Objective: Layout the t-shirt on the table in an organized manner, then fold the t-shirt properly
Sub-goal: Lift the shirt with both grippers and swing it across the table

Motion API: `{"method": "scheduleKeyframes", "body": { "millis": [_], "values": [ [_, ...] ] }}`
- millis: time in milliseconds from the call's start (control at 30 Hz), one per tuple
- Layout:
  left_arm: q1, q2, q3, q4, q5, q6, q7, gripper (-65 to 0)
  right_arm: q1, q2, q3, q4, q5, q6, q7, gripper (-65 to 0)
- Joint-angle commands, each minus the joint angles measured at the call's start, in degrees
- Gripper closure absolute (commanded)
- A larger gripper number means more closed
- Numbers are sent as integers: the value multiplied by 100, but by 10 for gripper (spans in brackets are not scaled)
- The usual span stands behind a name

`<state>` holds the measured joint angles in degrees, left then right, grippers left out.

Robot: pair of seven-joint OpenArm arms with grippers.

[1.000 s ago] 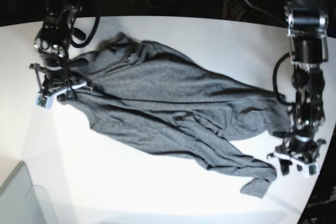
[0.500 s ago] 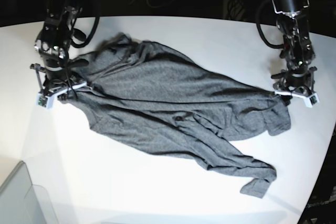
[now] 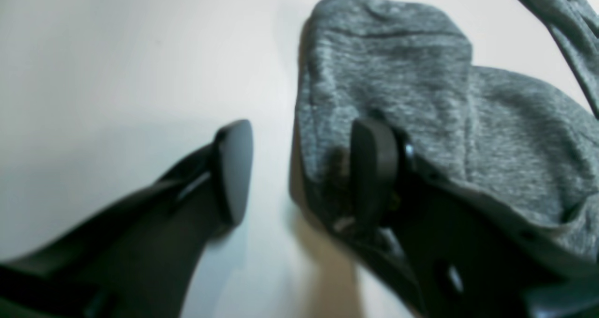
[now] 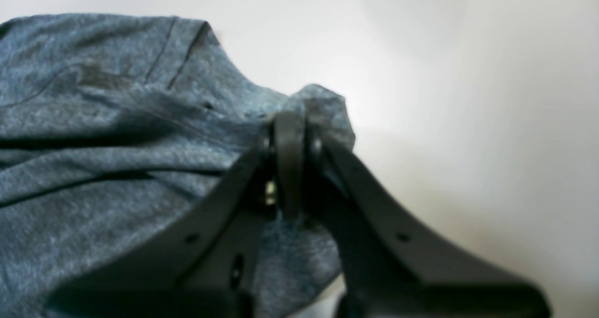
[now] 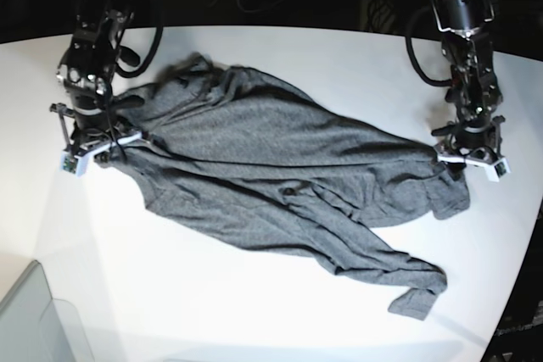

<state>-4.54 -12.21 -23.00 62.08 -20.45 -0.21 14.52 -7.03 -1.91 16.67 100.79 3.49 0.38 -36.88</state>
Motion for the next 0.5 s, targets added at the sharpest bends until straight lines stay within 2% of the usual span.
{"method": "scheduleKeyframes", "body": {
  "millis": [0, 100, 133, 200, 300, 400, 467],
  "values": [
    [-78, -41, -7, 38, -34, -10, 38, -325, 74, 20, -1, 88, 25, 1, 141, 0],
    [-78, 56, 2, 38, -26, -10, 38, -318, 74, 20, -1, 88, 25, 1, 132, 0],
    [-78, 65, 2, 38, -8, -10, 38, -295, 74, 20, -1, 88, 25, 1, 132, 0],
    [-78, 91, 2, 38, 1, -10, 38, -199, 74, 20, -1, 88, 25, 1, 141, 0],
    [-78, 100, 2, -41, 10, -10, 38, -3, 74, 20, -1, 70, 25, 1, 141, 0],
    [-87, 82, -7, -147, -26, -10, 38, -17, 74, 20, -1, -62, 25, 1, 141, 0],
    [-78, 65, -51, -59, -34, -10, 47, 0, 74, 20, -1, -71, 25, 1, 150, 0]
  ]
}}
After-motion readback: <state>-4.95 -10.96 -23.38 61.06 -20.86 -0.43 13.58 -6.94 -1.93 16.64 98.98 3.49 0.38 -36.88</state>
